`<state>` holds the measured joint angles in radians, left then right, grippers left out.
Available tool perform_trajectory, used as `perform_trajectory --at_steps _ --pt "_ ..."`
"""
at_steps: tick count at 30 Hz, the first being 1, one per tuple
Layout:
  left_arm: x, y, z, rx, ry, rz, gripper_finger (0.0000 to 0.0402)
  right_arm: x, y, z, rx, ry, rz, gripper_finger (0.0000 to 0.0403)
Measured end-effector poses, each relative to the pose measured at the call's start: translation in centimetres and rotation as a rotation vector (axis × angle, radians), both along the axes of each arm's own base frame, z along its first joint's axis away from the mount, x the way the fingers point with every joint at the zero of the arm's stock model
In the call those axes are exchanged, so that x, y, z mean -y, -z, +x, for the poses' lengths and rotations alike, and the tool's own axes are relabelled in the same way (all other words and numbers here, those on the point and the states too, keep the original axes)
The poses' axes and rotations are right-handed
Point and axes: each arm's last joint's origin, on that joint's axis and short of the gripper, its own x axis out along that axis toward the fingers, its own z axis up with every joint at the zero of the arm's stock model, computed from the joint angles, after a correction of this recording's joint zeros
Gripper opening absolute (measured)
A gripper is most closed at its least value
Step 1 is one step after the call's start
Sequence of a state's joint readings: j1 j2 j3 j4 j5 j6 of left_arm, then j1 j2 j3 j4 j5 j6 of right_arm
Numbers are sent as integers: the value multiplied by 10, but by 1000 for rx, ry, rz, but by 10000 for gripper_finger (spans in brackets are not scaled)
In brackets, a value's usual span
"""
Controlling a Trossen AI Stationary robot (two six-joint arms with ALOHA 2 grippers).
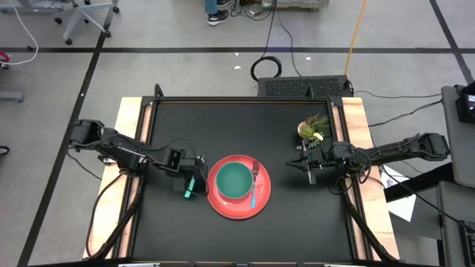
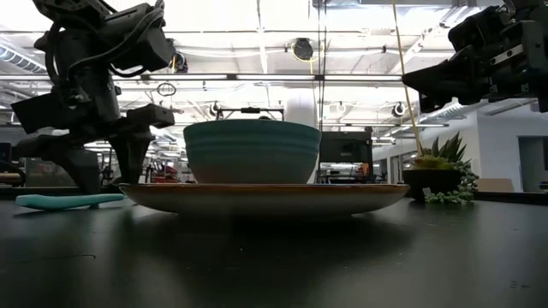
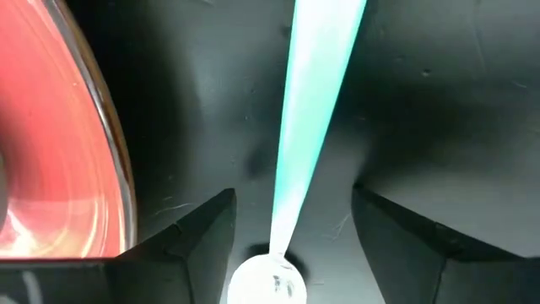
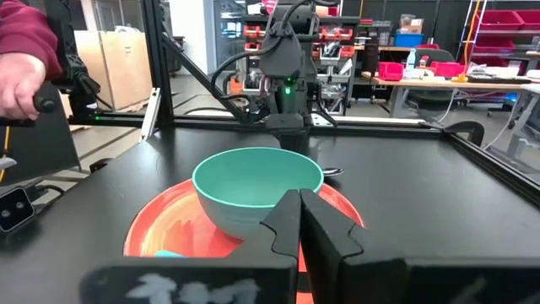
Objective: Set table place
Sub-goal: Put the blue spoon into the green bowl
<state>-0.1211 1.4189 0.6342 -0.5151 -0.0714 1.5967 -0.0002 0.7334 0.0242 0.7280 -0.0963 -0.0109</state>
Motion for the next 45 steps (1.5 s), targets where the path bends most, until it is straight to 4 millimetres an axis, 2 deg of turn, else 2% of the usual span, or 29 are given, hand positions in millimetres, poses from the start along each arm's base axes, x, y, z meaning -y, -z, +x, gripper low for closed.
perform_trajectory --at_steps 29,40,45 --pt "0 0 1 -2 28 -8 240 0 0 0 0 0 0 0" --pt "0 1 -1 -25 28 -12 136 0 0 0 0 0 0 0" --pt "0 1 -2 -27 21 -16 109 0 0 0 0 0 0 0"
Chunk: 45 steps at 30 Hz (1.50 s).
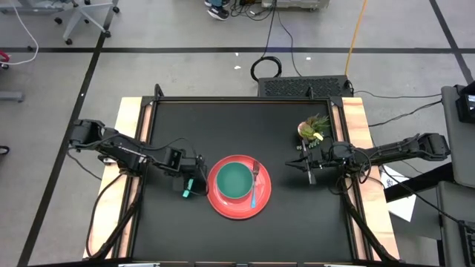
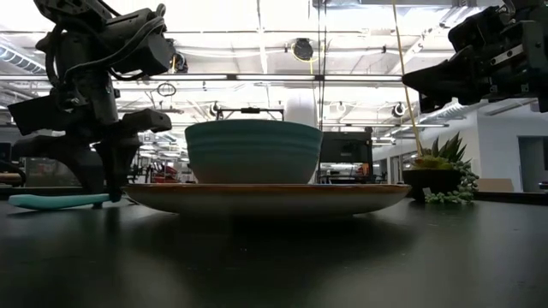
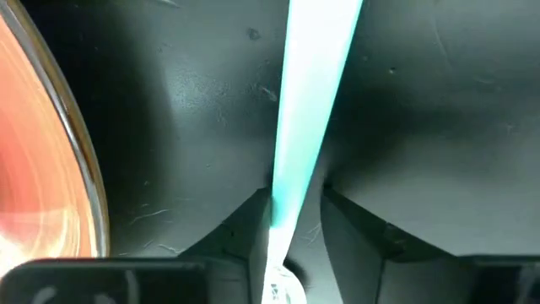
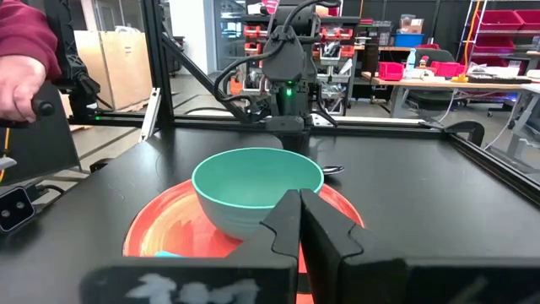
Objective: Set table place
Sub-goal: Put the blue spoon into the green bowl
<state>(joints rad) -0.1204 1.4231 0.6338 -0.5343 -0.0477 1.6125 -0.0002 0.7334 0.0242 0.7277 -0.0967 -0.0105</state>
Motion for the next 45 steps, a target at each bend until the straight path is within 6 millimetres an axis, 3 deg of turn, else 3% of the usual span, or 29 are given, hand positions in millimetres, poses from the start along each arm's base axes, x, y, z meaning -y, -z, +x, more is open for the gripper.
perform_trajectory --at_steps 16,34,45 --pt "1 -1 4 40 -99 -47 37 0 0 0 -1 0 0 0" --pt "1 -3 8 98 -222 -78 34 0 1 0 -8 0 0 0" --pt "0 -33 0 234 -311 -142 35 0 1 0 -16 0 10 0"
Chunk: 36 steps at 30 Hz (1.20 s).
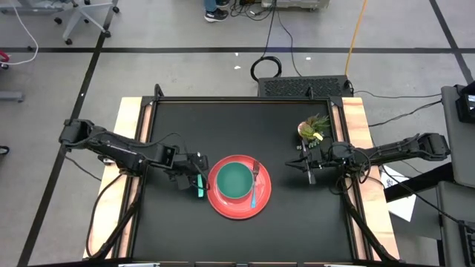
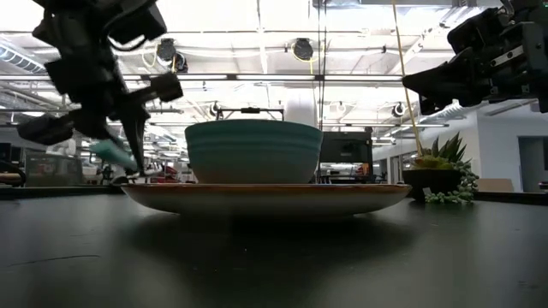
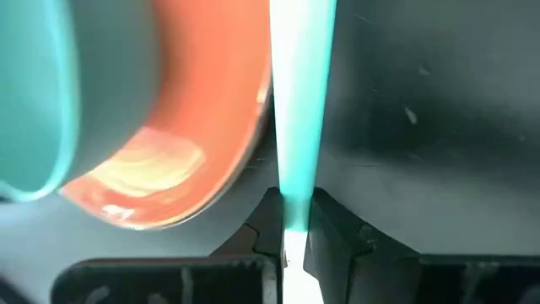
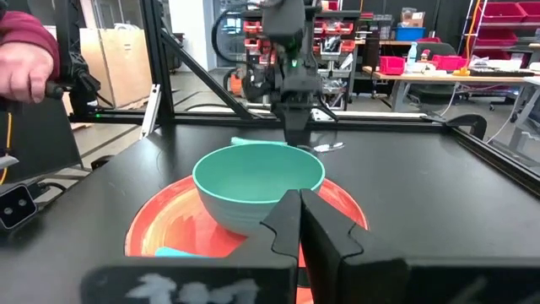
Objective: Set table place
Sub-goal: Put the blue spoon into the green bowl
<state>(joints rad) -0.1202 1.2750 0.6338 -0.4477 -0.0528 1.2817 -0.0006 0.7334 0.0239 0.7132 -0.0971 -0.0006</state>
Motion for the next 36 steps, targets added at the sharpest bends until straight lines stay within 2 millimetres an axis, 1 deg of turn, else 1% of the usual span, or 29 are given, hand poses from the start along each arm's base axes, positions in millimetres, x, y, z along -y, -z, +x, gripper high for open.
perform_trajectory --at_steps 5,11,16,26,32,36 --pt "-1 -9 -4 43 -32 -22 37 0 0 0 1 0 -1 0" --pt "-1 -13 -5 67 -62 -42 39 0 0 0 5 0 -3 0" --pt "0 -18 -2 80 -131 -99 40 0 -1 0 8 0 -3 0" --pt "4 -48 12 156 -229 -281 41 0 -1 0 8 -5 -3 0" --pt "5 -66 19 199 -367 -400 41 0 -1 0 9 -6 -3 0" --pt "6 -78 24 222 -474 -513 41 0 -1 0 9 -6 -3 0"
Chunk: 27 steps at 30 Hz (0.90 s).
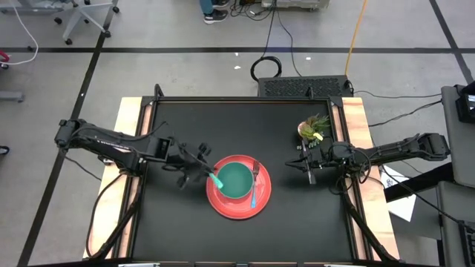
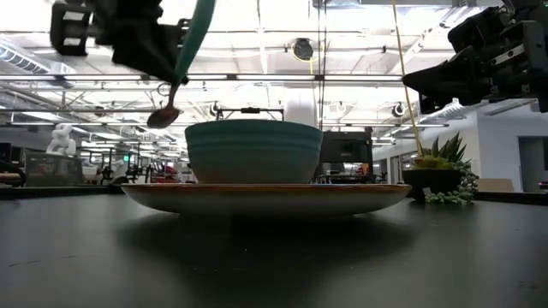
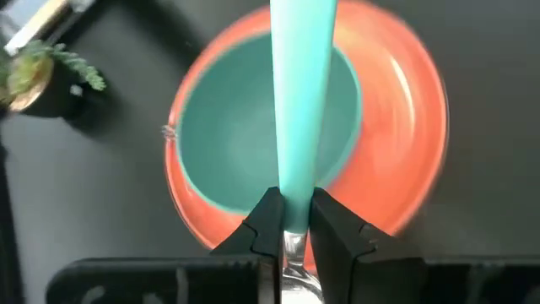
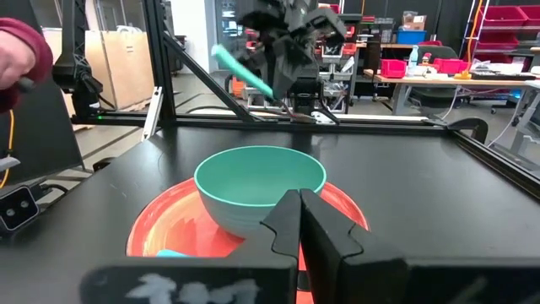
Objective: Set table place
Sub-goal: Put the blue spoon into the green bowl
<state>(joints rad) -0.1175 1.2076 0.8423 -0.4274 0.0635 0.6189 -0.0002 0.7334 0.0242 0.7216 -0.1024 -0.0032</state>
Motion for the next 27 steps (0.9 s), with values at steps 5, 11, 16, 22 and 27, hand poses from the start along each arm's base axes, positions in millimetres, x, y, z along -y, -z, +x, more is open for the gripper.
perform_trajectory --at_steps 5,11,16,22,27 --pt "-4 -12 8 75 -96 -195 42 0 0 0 0 0 0 0" --pt "-9 -21 14 149 -149 -331 42 0 0 0 0 0 10 0" --pt "-14 -28 19 219 -218 -420 42 0 0 0 -1 0 10 0" --pt "-13 -26 22 221 -220 -424 42 0 0 0 -1 0 11 0" --pt "-13 -19 33 221 -234 -442 39 0 0 0 0 0 11 0"
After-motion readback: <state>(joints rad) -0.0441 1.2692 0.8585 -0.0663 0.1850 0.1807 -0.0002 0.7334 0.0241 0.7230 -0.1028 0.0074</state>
